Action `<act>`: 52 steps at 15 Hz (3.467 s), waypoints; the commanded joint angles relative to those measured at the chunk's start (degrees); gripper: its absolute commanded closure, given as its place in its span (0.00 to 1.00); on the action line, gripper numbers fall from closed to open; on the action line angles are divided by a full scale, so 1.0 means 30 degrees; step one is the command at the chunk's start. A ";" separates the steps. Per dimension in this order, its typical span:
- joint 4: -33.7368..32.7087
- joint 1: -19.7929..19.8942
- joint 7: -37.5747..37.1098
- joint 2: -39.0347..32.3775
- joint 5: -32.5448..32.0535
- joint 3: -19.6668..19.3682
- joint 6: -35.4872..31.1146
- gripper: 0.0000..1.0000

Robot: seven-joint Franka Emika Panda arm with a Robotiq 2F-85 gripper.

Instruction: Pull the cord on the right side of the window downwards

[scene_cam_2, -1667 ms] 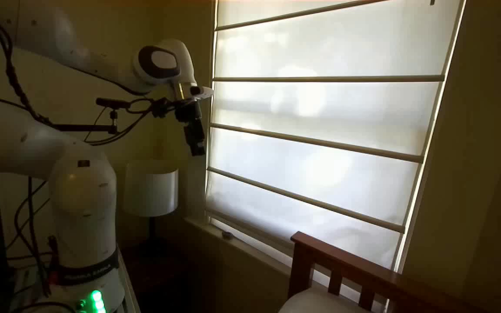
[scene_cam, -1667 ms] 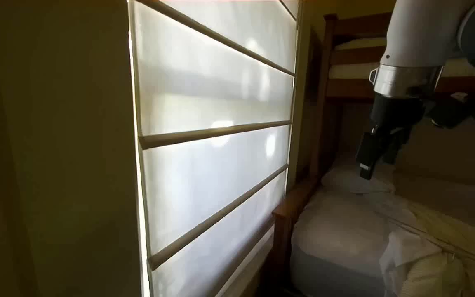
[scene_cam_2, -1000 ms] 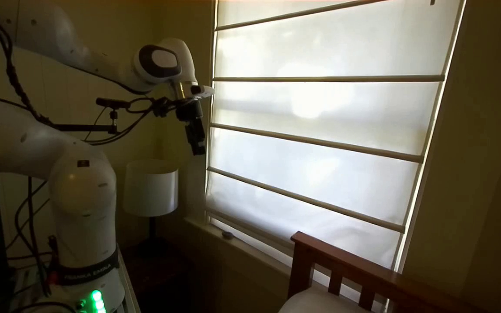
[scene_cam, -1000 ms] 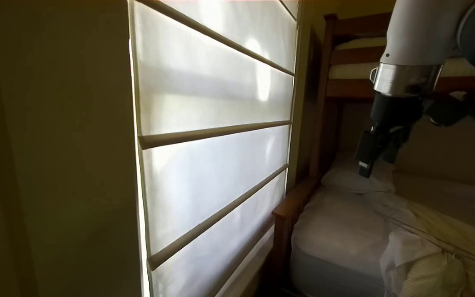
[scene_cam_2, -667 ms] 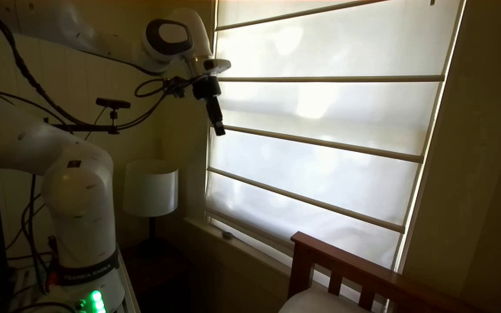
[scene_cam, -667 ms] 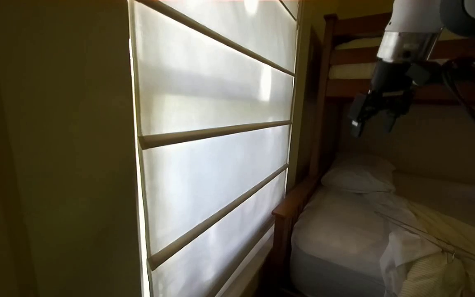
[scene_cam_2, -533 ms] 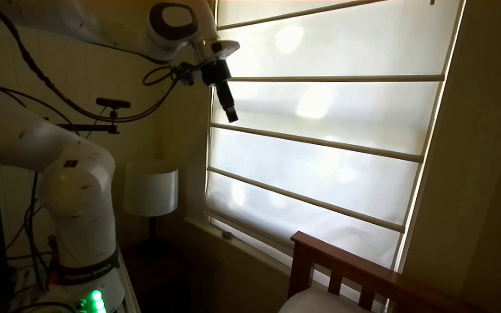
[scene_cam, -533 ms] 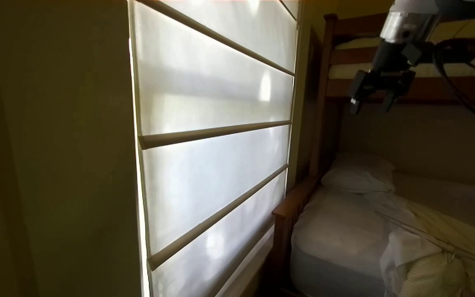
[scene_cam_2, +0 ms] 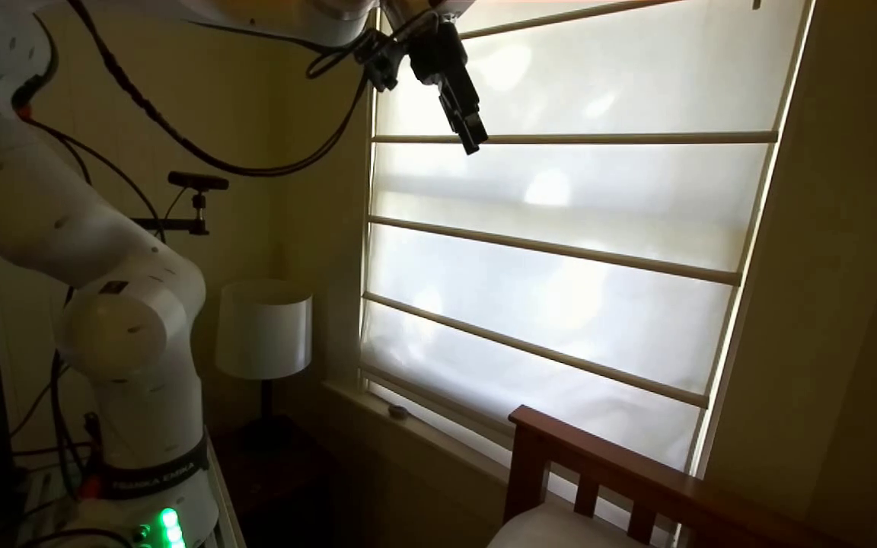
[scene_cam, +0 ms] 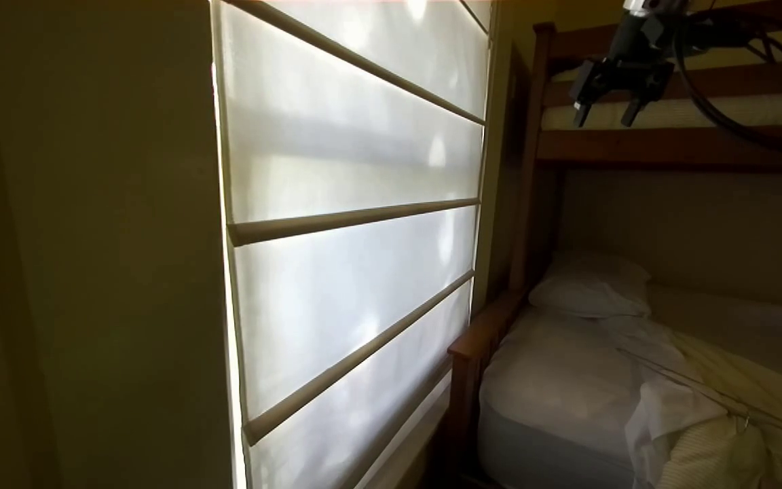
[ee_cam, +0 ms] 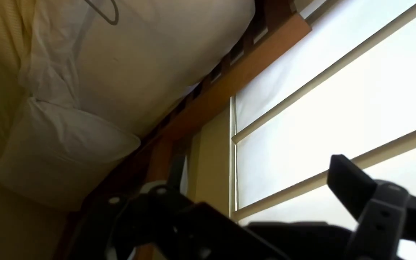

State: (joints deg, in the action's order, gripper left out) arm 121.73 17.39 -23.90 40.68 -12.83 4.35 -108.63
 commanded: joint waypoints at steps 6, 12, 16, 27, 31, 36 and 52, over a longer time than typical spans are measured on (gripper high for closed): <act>-0.0232 -0.0437 -0.0207 -0.0202 -0.0270 -0.0200 0.0227 0.00; -0.1425 -0.0632 0.1099 -0.1536 -0.0427 -0.1167 -0.1532 0.00; -0.5351 -0.1413 0.5769 -0.4706 0.0249 -0.3558 -0.3485 0.00; -1.2029 -0.1933 0.7764 -0.9140 -0.0051 -0.4175 -0.3985 0.00; -1.3731 -0.1927 0.8572 -1.0363 0.0696 -0.4752 -0.4524 0.00; -1.8597 -0.2045 1.4730 -1.3720 0.7662 -0.7238 -0.5059 0.00; -2.4927 0.0559 1.6027 -1.8205 1.2329 -0.6997 -0.6132 0.00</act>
State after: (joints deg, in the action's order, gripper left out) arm 54.33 14.47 25.27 -9.01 22.02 -19.53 -125.17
